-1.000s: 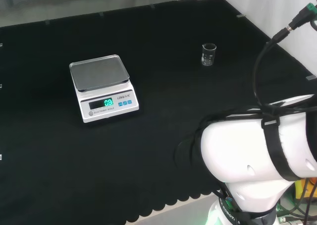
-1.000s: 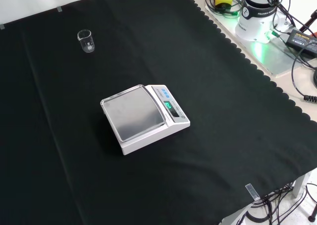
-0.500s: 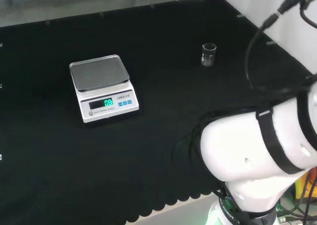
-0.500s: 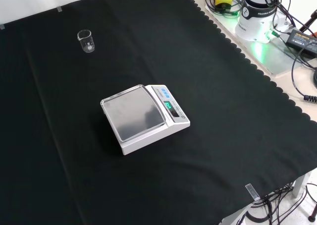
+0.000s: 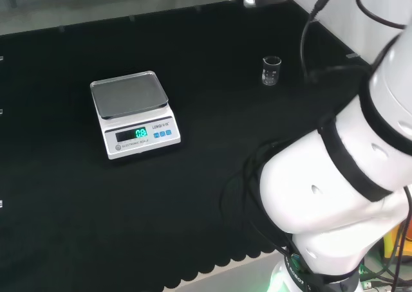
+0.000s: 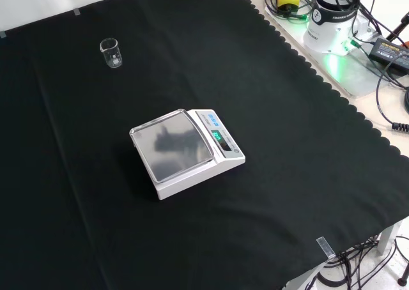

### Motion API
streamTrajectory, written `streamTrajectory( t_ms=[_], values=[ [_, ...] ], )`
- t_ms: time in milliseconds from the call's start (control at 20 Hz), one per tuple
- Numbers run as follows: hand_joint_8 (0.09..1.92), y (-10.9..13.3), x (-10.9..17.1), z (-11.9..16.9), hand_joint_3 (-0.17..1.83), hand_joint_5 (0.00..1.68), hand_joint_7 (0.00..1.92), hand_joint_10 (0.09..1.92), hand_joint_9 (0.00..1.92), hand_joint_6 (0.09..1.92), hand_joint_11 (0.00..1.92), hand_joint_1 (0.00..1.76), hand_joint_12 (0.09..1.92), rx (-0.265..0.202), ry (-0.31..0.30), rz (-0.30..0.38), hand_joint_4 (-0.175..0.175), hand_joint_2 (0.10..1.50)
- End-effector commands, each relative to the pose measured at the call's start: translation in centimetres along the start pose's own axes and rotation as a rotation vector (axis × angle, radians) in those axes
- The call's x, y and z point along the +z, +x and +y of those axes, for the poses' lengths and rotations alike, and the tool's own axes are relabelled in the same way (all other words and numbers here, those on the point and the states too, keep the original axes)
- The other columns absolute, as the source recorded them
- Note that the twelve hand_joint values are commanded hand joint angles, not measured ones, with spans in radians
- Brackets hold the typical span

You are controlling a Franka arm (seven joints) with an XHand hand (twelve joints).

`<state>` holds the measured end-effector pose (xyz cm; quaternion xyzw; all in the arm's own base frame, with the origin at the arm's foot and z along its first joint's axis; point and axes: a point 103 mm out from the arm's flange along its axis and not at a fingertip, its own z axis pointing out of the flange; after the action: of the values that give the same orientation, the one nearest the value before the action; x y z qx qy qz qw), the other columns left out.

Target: Pick up the beaker.

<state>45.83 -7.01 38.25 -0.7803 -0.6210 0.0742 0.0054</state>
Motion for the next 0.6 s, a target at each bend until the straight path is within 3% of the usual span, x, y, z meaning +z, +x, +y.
streamTrajectory(
  t_ms=[50, 600],
  values=[
    [0.72, -3.6, 3.4, 8.2, 0.11, 0.40, 0.25, 0.88, 0.24, 0.09, 0.22, 0.23, 1.50, 0.134, -0.020, -0.045, -0.122, 0.92],
    [0.70, -7.5, 9.2, 14.4, 0.09, 0.40, 0.21, 0.87, 0.22, 0.09, 0.22, 0.22, 1.50, 0.213, 0.081, -0.105, -0.121, 0.88]
  ],
)
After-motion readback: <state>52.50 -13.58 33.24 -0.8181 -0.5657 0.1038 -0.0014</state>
